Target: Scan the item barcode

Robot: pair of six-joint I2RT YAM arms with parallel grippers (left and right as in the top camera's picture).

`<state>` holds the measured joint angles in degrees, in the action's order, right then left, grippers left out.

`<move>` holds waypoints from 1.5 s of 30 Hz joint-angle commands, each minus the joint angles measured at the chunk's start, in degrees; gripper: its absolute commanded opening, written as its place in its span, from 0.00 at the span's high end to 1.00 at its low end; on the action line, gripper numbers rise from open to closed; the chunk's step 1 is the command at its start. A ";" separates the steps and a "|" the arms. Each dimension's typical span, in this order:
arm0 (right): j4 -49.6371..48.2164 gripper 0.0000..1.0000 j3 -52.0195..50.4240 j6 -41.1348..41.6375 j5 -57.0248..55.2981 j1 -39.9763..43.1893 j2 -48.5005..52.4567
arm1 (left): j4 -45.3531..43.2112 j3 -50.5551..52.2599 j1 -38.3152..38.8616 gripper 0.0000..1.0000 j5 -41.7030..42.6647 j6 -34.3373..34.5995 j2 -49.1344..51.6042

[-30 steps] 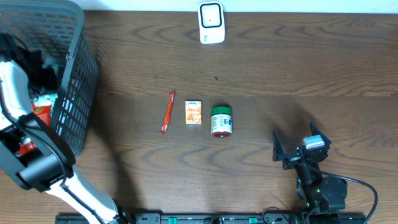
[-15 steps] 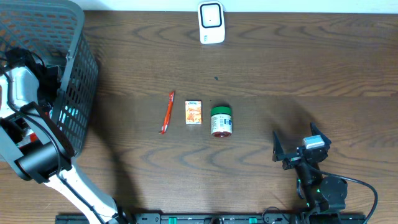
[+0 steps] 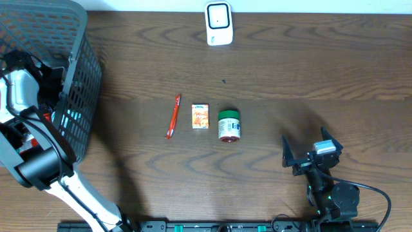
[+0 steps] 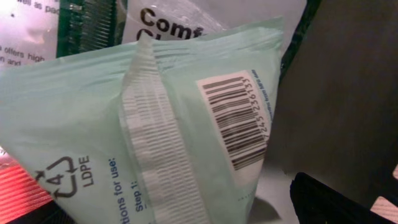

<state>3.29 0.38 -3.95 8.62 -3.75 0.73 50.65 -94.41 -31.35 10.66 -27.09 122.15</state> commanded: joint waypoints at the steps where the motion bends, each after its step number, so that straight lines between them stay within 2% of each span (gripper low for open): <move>1: 0.20 0.01 -0.07 0.70 0.48 0.00 -0.20 | -0.28 0.17 0.33 0.09 1.97 -1.88 1.49; 9: 0.20 0.01 -0.07 0.70 0.48 0.00 -0.20 | -1.53 0.44 0.52 0.09 -4.31 -1.11 7.45; 14: 0.20 0.01 -0.07 0.70 0.48 0.00 -0.20 | -1.55 0.44 0.52 0.10 -4.26 0.39 11.56; 16: 0.22 0.01 -0.07 0.70 0.48 0.00 -0.20 | -1.66 0.42 0.52 0.31 -4.28 0.37 11.69; 17: 0.20 0.01 -0.07 0.70 0.48 0.00 -0.20 | -1.70 0.22 0.52 0.53 -4.28 0.39 11.34; 18: 0.20 0.01 -0.07 0.70 0.48 0.00 -0.20 | -1.66 -0.07 0.52 0.70 -4.28 0.42 11.10; 20: 0.20 0.01 -0.07 0.70 0.48 0.00 -0.20 | -0.31 -1.55 0.52 0.90 -4.31 0.42 9.99; 21: 0.20 0.01 -0.07 0.70 0.48 0.00 -0.20 | 0.33 -2.56 0.50 0.93 -4.31 1.22 8.59; 28: 0.20 0.01 -0.07 0.70 0.48 0.00 -0.20 | 0.22 -4.15 0.52 0.93 -4.28 2.34 -4.59; 32: 0.20 0.01 -0.07 0.70 0.48 0.00 -0.20 | -0.72 -4.13 0.52 0.93 -4.28 2.34 -17.97; 35: 0.22 0.01 -0.07 0.70 0.48 0.00 -0.20 | -0.63 -4.13 0.52 0.93 -4.28 2.38 -21.88; 41: 0.20 0.01 -0.07 0.70 0.48 0.00 -0.20 | -1.70 -4.13 0.52 0.93 -4.26 6.62 -29.24; 45: 0.20 0.01 -0.07 0.70 0.48 0.02 -0.20 | -1.53 -3.06 0.52 0.92 -4.26 6.64 -27.56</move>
<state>3.29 0.38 -3.95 8.62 -3.75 0.73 49.12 -98.17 -30.96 6.04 -21.87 93.95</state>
